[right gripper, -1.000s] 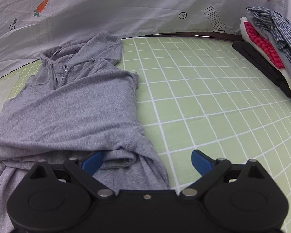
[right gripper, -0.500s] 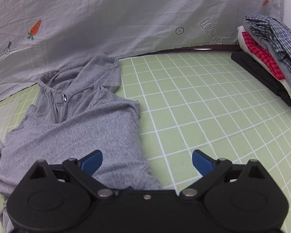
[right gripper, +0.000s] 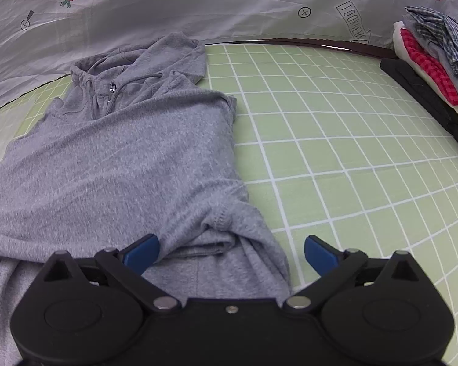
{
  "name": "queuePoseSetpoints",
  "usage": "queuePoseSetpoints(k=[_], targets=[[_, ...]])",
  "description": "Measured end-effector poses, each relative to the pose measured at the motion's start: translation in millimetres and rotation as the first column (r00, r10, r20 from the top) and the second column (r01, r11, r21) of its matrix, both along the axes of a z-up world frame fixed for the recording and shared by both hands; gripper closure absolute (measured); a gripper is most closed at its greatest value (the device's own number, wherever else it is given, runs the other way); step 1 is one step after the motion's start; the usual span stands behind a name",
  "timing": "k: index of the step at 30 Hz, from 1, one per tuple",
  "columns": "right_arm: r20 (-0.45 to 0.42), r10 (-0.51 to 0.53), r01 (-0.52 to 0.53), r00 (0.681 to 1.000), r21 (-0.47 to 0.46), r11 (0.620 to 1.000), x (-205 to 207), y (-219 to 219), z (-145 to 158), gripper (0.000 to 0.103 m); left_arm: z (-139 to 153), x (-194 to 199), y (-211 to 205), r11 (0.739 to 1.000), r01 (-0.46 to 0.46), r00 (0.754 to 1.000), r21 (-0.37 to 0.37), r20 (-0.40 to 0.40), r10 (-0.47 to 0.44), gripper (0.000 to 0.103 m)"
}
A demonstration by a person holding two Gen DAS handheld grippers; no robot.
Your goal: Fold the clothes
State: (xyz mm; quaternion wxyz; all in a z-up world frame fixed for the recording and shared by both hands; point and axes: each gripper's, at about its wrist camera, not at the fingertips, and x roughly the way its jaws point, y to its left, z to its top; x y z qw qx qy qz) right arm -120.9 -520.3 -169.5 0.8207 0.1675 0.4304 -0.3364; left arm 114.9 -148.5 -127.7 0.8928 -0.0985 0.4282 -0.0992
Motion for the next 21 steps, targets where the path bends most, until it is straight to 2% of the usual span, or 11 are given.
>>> queuePoseSetpoints(k=[3,6,8,11,14,16,18,20,21], targets=[[0.004,0.002,-0.002,1.000,0.008,1.000,-3,0,-2,0.000,-14,-5,33,0.992,-0.107,0.990,-0.060,-0.104,0.100,0.086],[0.006,0.000,0.000,1.000,0.018,1.000,-4,0,-3,0.000,-17,-9,45,0.985,-0.137,0.984,-0.103,-0.132,0.123,0.083],[0.001,0.004,-0.004,1.000,0.017,1.000,-4,0,-3,0.000,-16,-8,43,0.987,-0.140,0.984,-0.084,-0.127,0.128,0.080],[-0.005,0.009,-0.009,1.000,0.020,1.000,-4,2,-4,0.000,-16,-5,40,0.988,-0.146,0.983,-0.051,-0.122,0.139,0.063],[-0.006,0.004,-0.004,1.000,0.034,0.999,-6,0,-5,0.000,-16,-2,35,0.990,-0.136,0.984,-0.030,-0.121,0.131,0.055],[-0.010,0.003,-0.003,1.000,0.035,0.999,-6,1,-5,0.000,-16,-2,30,0.993,-0.117,0.987,0.000,-0.113,0.116,0.054],[-0.014,0.002,-0.001,1.000,0.028,1.000,-6,2,-4,0.000,-17,-2,27,0.995,-0.103,0.989,0.008,-0.110,0.103,0.058],[-0.019,-0.002,0.002,1.000,0.019,1.000,-6,3,-2,0.000,-18,0,27,0.995,-0.095,0.989,-0.005,-0.117,0.094,0.096],[-0.018,-0.005,0.005,1.000,0.014,1.000,-7,3,-1,0.000,-18,1,27,0.995,-0.098,0.987,-0.022,-0.128,0.095,0.096]])
